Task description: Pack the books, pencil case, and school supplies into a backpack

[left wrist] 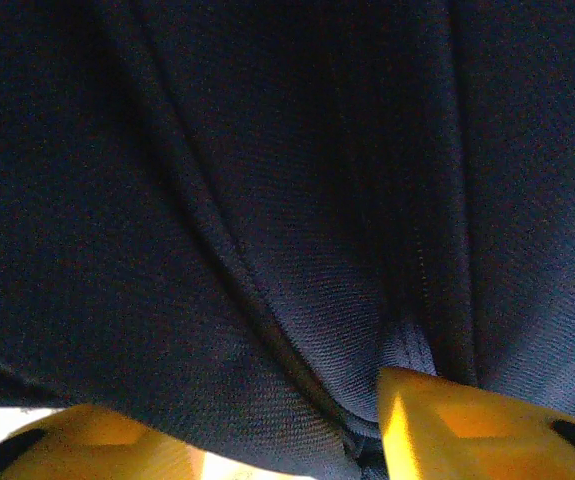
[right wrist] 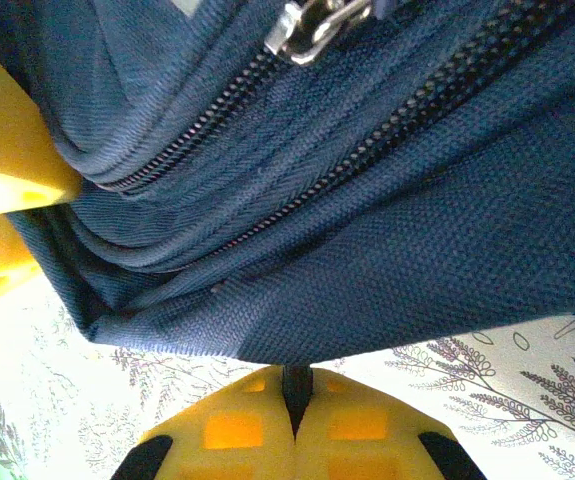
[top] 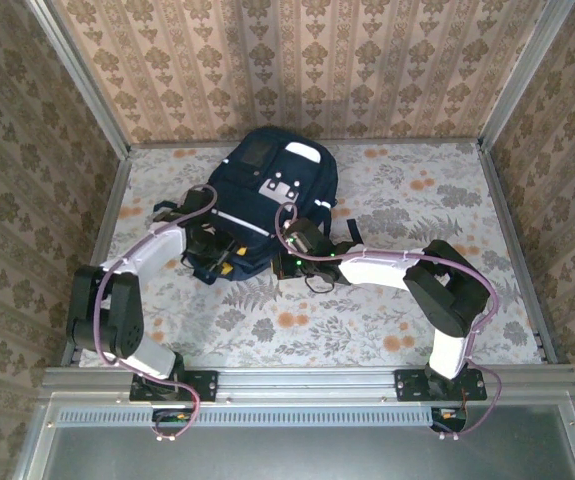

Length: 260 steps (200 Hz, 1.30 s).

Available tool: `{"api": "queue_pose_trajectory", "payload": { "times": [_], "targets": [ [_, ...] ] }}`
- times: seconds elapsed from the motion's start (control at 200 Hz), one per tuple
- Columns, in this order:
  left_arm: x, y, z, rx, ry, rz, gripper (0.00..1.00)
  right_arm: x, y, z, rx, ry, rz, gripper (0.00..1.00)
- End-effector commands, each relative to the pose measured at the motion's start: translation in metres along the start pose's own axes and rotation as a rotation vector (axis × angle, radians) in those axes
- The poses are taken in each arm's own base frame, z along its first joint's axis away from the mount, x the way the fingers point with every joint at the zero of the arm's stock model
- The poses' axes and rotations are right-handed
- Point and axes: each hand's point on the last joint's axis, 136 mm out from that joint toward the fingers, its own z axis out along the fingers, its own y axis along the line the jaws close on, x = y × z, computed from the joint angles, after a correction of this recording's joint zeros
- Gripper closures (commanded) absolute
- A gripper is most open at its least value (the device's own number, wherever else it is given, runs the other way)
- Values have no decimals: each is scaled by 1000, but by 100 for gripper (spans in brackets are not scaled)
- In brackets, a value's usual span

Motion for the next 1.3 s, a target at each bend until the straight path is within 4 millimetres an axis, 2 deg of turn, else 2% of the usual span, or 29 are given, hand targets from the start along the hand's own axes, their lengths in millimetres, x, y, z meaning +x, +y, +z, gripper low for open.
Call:
{"api": "queue_pose_trajectory", "payload": {
  "times": [0.0,0.1,0.255,0.42,0.53,0.61,0.7,0.81,0.89,1.02,1.06,1.16,1.25,1.295],
  "targets": [
    [-12,-6,8,1,-22,-1,59,-6,26,-1,-98,-25,-17,100],
    [-19,-10,6,11,-51,20,72,-4,23,-1,-88,-24,-24,100],
    [-28,-12,-7,8,-102,41,100,-1,14,-2,-46,-19,-48,100],
    [-34,-2,-17,-1,-119,21,100,5,-10,-2,69,5,-124,100],
    [-35,8,-19,-8,-119,8,100,4,-44,-3,211,15,-165,100],
    [-36,17,-18,-26,-118,-3,100,-4,-68,-6,268,-1,-130,100],
    [-36,26,-15,-34,-109,-22,100,-22,-96,-14,310,-63,-44,100],
    [-34,28,-13,-29,-102,-27,100,-43,-122,-21,325,-132,62,100],
    [-32,26,-11,-17,-95,-19,100,-54,-126,-21,299,-155,99,100],
    [-22,14,-9,5,-74,29,100,-63,-118,-24,275,-167,101,100],
    [-18,9,-7,18,-65,48,100,-61,-118,-27,274,-166,103,90],
    [-4,-1,-1,34,-39,91,100,-52,-118,-38,283,-153,114,52],
    [11,-14,6,44,-13,149,100,-42,-114,-59,278,-147,118,33],
    [20,-22,11,49,13,180,100,-36,-112,-73,278,-158,121,29]
  ]
}}
